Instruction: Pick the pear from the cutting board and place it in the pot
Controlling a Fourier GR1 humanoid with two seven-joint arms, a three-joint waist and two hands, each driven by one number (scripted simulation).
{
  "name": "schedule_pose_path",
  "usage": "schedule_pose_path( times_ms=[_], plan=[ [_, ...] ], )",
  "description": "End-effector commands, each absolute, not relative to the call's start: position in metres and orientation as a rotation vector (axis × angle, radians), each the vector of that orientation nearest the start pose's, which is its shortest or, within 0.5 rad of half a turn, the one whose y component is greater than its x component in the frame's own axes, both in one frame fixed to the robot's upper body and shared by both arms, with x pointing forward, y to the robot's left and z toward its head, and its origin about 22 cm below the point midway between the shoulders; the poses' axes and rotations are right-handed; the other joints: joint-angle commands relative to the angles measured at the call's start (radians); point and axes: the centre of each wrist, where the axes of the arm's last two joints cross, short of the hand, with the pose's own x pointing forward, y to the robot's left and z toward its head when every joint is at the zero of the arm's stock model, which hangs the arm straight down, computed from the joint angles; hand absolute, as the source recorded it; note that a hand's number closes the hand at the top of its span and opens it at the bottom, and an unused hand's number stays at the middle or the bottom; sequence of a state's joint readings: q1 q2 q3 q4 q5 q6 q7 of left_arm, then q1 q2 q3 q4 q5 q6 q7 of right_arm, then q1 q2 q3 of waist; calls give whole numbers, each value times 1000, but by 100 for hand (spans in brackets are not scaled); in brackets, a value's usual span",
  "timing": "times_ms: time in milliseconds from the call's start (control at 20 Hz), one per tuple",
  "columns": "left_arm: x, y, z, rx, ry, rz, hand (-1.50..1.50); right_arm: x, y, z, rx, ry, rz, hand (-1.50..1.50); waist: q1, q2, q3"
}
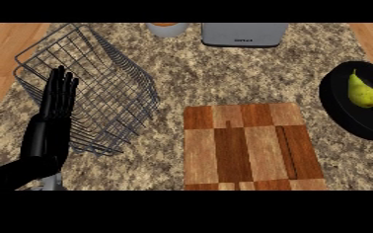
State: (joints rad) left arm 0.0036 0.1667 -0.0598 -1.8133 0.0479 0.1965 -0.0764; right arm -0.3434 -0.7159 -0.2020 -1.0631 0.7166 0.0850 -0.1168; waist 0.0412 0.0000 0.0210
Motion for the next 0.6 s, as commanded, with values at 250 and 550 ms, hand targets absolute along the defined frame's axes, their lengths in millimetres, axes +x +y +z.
schedule_pose_path(
  times_ms=[250,550],
  plan=[
    [224,224,19,99,-1706,22,0,316,-472,79,-834,-1367,737,-150,-19,16,-17],
    [237,224,31,111,-1720,34,0,338,-467,89,-611,-1689,276,-150,-39,21,-16]
  ],
)
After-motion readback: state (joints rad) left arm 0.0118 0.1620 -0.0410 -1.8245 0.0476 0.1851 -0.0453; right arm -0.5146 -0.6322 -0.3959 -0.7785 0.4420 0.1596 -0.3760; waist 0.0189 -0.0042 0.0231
